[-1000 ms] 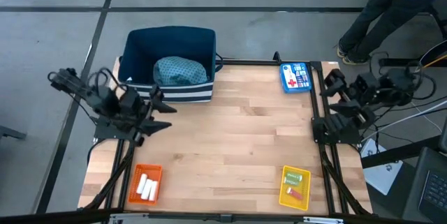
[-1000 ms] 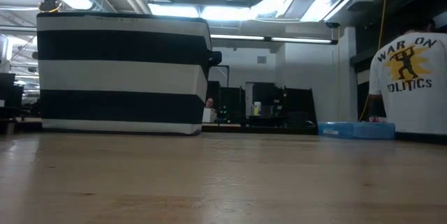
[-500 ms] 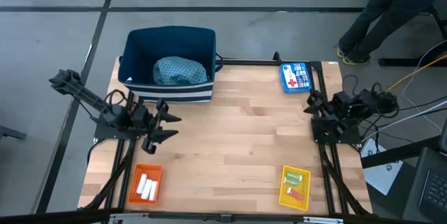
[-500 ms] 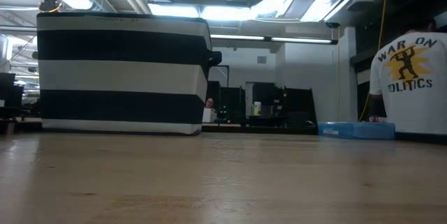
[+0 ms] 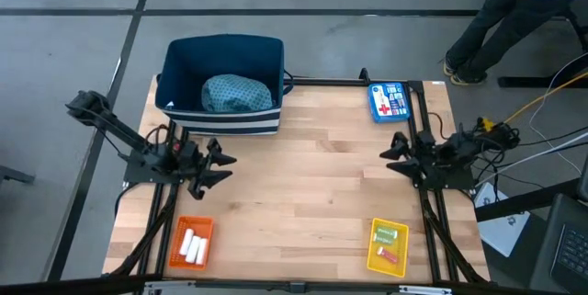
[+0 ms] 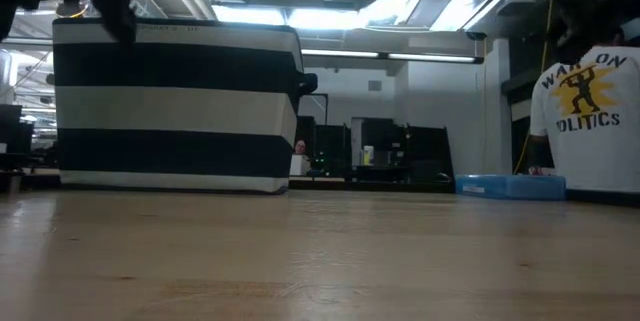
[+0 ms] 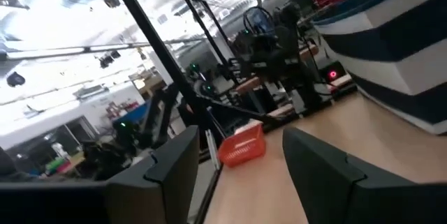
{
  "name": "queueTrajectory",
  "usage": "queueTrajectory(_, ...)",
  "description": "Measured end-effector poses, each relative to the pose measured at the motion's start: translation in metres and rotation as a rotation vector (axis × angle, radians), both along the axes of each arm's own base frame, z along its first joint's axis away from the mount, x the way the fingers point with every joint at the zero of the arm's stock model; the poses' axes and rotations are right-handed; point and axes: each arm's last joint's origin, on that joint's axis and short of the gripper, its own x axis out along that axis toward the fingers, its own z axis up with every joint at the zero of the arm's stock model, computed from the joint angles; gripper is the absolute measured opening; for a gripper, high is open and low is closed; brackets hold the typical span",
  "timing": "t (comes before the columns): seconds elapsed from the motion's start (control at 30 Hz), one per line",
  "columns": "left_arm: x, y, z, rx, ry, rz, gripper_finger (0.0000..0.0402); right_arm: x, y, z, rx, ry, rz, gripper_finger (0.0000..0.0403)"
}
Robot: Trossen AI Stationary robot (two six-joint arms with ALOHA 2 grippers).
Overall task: Pick & Place Medicine items
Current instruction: Return to Home Position
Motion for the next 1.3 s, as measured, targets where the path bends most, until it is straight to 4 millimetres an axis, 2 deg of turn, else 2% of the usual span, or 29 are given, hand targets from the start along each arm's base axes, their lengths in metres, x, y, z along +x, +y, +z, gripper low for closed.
queueTrajectory(0.07,-0.003,0.003,-0.01,-0.059,0.025,0.003,0.0203,0.002,0.001,-0.005,0.024,0.015,0.004,0.0208)
queueTrajectory(0.13,-0.002,0.003,-0.011,-0.079,0.039,0.007,0.0201,0.004,0.002,-0.014,0.042,0.042,0.008,0.0208)
queueTrajectory(0.23,-0.004,0.003,-0.008,-0.069,0.015,-0.012,0.0201,0.005,0.002,-0.015,0.063,0.014,0.011,0.0208)
queueTrajectory(0.37,-0.004,0.003,-0.011,-0.033,0.041,-0.003,0.0203,0.005,0.002,-0.017,-0.054,0.016,-0.008,0.0208)
queueTrajectory(0.5,-0.002,0.002,-0.021,-0.078,0.14,-0.032,0.0203,0.006,0.003,-0.029,-0.165,0.118,-0.011,0.0208)
queueTrajectory(0.67,0.001,0.001,-0.037,-0.131,0.294,-0.03,0.0201,0.006,0.004,-0.041,-0.139,0.245,0.061,0.0208)
queueTrajectory(0.83,0.001,0.001,-0.046,-0.164,0.371,-0.008,0.0203,0.006,0.005,-0.042,-0.169,0.242,0.09,0.0208)
queueTrajectory(1.0,0.001,0.002,-0.047,-0.173,0.378,0.0,0.0201,0.006,0.005,-0.042,-0.19,0.236,0.093,0.0208)
queueTrajectory(1.3,0.0,0.001,-0.054,0.039,0.444,0.026,0.02,0.006,0.005,-0.042,-0.19,0.236,0.094,0.0208)
